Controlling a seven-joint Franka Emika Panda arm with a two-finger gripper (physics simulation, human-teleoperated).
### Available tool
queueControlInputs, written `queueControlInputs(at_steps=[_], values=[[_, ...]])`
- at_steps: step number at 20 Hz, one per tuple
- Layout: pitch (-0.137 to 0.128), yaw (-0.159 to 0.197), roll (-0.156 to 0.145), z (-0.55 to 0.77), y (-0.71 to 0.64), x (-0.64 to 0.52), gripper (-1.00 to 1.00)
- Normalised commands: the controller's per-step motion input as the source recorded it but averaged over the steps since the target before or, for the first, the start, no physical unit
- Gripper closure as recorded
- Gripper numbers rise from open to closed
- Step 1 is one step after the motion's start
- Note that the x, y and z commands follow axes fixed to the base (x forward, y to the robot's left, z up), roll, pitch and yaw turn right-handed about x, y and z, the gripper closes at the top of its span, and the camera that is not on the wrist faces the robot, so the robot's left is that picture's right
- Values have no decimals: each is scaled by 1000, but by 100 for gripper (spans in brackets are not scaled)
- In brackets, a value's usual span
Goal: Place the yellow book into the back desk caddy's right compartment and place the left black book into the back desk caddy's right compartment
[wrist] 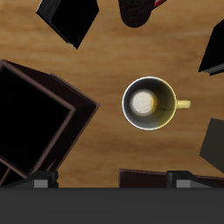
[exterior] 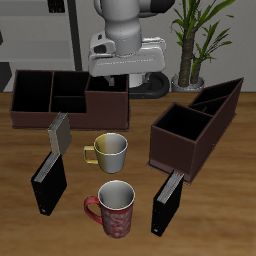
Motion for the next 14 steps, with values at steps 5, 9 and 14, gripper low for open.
queueControlInputs(at_steps=[5, 9, 14], values=[[-1, -19, 34, -27, -504, 60, -100], [-36, -39, -2, -139, -799, 42, -100], [-20, -22, -48, -191, -680, -23, -100]])
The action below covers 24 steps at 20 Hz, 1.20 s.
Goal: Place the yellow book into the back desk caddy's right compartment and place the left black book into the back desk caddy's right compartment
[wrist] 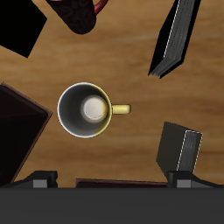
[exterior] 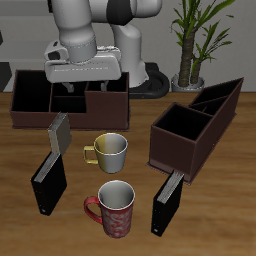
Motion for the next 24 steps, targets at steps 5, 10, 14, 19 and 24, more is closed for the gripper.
queueControlInputs(at_steps=[5, 10, 14, 19, 24], values=[[-91, 11, -30, -224, -814, -221, -100], [-43, -33, -53, -304, -674, -208, -100], [-25, -16, -105, -359, -447, -93, -100], [-46, -6, -70, -377, -140, -75, -100], [-2, -40, 20, -268, 41, 3, -100]])
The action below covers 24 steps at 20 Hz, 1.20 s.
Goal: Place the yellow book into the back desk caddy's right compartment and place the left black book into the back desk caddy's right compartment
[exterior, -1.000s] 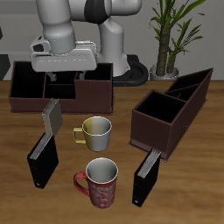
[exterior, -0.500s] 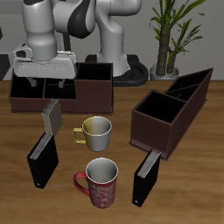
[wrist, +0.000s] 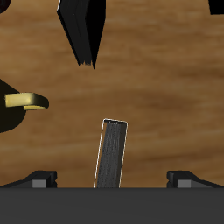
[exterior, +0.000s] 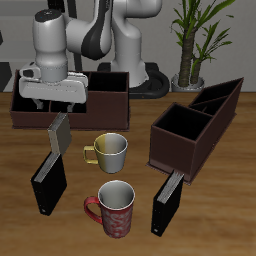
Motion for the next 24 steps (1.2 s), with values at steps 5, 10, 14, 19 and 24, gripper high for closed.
queueControlInputs(at_steps=[5, 10, 14, 19, 24], values=[[22, -24, -8, -296, 51, 106, -100], [48, -36, -35, -292, -170, 193, -100], [52, -16, -30, -267, -46, 104, -100], [52, 25, 27, -349, 187, -46, -100], [22, -26, -9, -86, -22, 3, 100]])
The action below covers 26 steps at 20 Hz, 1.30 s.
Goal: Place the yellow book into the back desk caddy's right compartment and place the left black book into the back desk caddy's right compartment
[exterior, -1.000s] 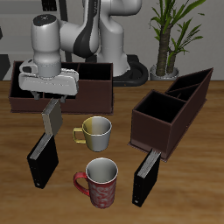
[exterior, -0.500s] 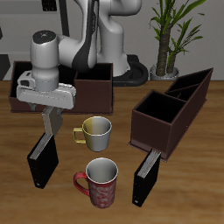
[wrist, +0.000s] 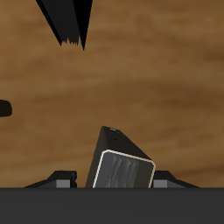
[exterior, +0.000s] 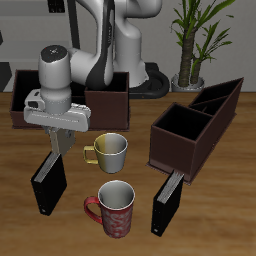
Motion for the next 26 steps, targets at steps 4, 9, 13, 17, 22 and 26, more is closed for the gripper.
queueControlInputs(at_steps=[4, 9, 13, 17, 22, 26], values=[[-39, -18, -8, 435, 91, -67, 100], [-54, 8, -9, 693, 261, -26, 100], [-136, 47, 37, 1405, 651, -251, 100], [-43, 21, 33, 924, 483, -298, 100], [-19, 36, 21, 689, 525, -435, 100], [28, -1, 49, 504, 703, -592, 100]])
